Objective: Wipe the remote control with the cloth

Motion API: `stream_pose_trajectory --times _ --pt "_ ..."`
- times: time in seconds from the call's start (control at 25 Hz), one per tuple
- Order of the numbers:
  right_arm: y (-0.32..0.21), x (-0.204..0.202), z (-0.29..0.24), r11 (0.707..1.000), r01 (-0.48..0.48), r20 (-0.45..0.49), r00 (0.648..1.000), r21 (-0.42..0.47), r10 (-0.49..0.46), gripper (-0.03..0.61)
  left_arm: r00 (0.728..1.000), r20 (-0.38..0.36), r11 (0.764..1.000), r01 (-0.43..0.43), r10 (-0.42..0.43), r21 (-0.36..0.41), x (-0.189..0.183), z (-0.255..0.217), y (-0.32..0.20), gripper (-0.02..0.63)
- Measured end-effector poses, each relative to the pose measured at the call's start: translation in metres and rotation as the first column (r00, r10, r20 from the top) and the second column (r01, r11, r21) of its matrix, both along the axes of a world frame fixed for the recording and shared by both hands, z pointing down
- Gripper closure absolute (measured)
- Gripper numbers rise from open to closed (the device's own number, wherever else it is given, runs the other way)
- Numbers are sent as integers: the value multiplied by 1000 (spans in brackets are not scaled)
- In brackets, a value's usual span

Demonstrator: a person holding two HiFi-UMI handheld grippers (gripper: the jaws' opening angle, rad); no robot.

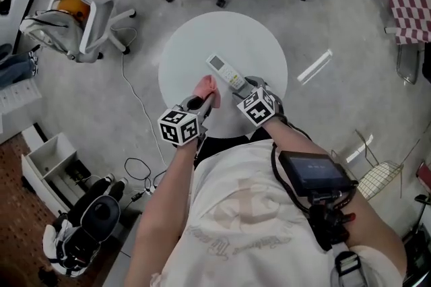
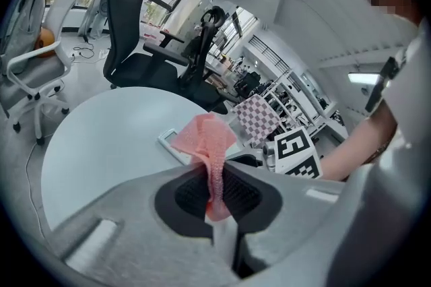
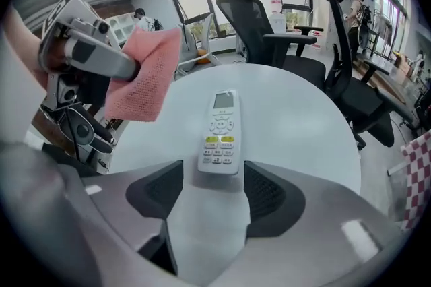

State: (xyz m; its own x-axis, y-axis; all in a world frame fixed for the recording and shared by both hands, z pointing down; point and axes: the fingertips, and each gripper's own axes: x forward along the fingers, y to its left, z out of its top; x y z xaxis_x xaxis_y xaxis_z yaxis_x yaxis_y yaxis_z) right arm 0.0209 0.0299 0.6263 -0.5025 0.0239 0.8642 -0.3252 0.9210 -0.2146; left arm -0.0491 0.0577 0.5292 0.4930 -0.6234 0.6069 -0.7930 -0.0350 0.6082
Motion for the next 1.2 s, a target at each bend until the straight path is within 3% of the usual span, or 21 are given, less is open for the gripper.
stream_pose_trajectory --times 0.16,0.32,0.56,0.68,0.88,1.04,1.2 --pt "2 -1 9 999 24 -31 999 38 -23 300 998 -2 998 -60 59 -8 6 4 -14 592" --pt "-2 2 11 993 56 -46 998 105 -51 374 993 -7 993 -115 115 -12 16 9 -32 592" --pt "-5 6 11 982 121 -36 992 144 -117 336 977 -14 976 -214 213 -40 40 18 -51 592" --pt "-8 4 12 974 155 -32 988 167 -151 358 966 -17 964 -257 256 -64 49 27 -59 592" --pt "-7 6 11 970 153 -25 988 188 -151 370 930 -30 920 -367 366 -137 72 44 -59 592" --pt "-5 4 10 968 173 -5 985 180 -175 371 894 -66 865 -446 444 -230 90 60 -55 592" --pt "-1 2 9 965 195 1 980 173 -198 373 849 24 817 -500 528 -289 87 77 -52 592"
